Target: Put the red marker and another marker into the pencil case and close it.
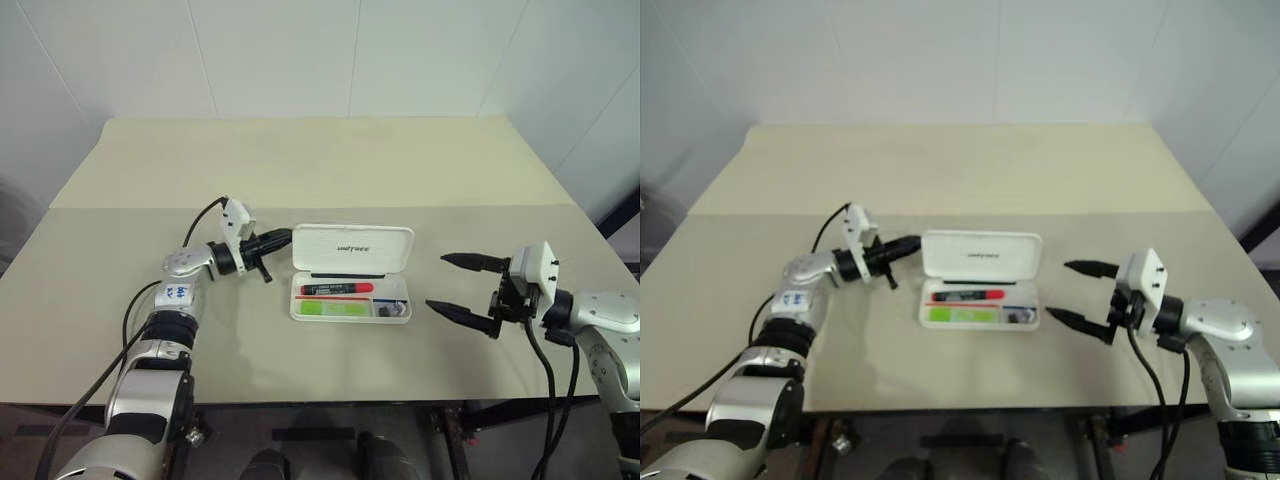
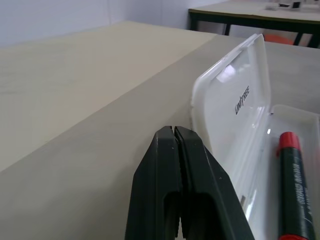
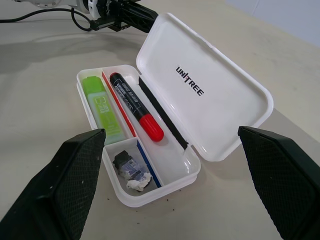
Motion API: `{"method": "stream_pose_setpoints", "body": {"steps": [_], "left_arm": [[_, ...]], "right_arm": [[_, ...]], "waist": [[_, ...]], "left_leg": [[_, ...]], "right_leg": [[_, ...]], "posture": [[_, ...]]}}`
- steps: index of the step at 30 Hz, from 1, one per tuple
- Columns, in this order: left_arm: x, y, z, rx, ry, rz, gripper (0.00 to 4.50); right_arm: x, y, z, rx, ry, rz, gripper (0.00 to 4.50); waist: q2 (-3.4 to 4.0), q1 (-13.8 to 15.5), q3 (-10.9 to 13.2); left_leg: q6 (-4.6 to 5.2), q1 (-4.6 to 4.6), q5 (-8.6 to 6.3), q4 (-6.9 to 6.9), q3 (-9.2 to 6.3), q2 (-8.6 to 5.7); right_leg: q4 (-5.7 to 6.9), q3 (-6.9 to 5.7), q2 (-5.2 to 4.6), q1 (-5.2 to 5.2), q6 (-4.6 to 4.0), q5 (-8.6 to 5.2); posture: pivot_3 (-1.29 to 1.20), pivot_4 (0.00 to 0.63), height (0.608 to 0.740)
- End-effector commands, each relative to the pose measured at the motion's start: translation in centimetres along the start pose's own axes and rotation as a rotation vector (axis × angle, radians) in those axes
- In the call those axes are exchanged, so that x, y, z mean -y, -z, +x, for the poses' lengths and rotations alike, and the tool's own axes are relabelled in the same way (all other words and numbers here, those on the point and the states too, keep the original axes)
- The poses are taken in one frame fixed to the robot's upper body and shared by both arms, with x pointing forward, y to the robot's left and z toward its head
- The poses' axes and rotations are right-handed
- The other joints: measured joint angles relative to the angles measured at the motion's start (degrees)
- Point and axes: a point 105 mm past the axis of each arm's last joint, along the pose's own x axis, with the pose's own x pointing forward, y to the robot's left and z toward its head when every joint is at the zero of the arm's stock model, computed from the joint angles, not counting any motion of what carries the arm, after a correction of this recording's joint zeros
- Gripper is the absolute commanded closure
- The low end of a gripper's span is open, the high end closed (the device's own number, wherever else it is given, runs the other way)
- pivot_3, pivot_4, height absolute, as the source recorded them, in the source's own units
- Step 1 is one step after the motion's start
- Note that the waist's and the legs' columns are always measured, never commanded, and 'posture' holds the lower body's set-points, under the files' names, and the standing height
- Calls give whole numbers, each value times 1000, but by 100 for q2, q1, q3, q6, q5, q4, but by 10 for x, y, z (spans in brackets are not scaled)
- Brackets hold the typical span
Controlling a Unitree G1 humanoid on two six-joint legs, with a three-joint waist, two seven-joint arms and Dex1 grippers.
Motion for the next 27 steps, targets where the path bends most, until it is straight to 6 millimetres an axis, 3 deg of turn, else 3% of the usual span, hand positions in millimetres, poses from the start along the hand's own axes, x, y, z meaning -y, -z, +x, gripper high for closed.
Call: {"method": "stream_pose_setpoints", "body": {"steps": [1, 6, 15, 24, 27], "left_arm": [[6, -20, -2, 75, 67, 81, 4461], [23, -17, -10, 31, 203, 186, 4461], [55, 9, -9, -132, 426, 307, 4461], [68, 27, 7, -254, 474, 320, 4461], [64, 31, 7, -296, 459, 304, 4461]], "right_arm": [[3, -12, -5, 30, 25, -38, 0], [2, -11, -6, 30, 34, -30, 0], [-1, -8, -5, 35, 55, -15, 0], [-8, -5, -5, 47, 93, 4, 0], [-10, -4, -4, 50, 106, 10, 0]], "waist": [[0, 0, 0], [0, -10, 0], [0, 7, 0], [0, 5, 0], [1, 4, -1]], "left_leg": [[0, 0, 0, 0, 0, 0], [0, 0, 0, -2, 0, 1], [1, 1, 0, 4, 0, 0], [1, 2, 0, 4, 0, 0], [2, 10, 1, 4, 0, 1]], "right_leg": [[2, 0, 1, 0, 0, 0], [3, 0, 1, 0, 0, 0], [2, 1, 1, 1, -1, 0], [3, 1, 1, 3, -1, 0], [6, 2, 1, 8, -1, -1]], "posture": [[0, 150, 740], [0, 150, 740], [0, 150, 740], [0, 150, 740], [0, 150, 740]]}}
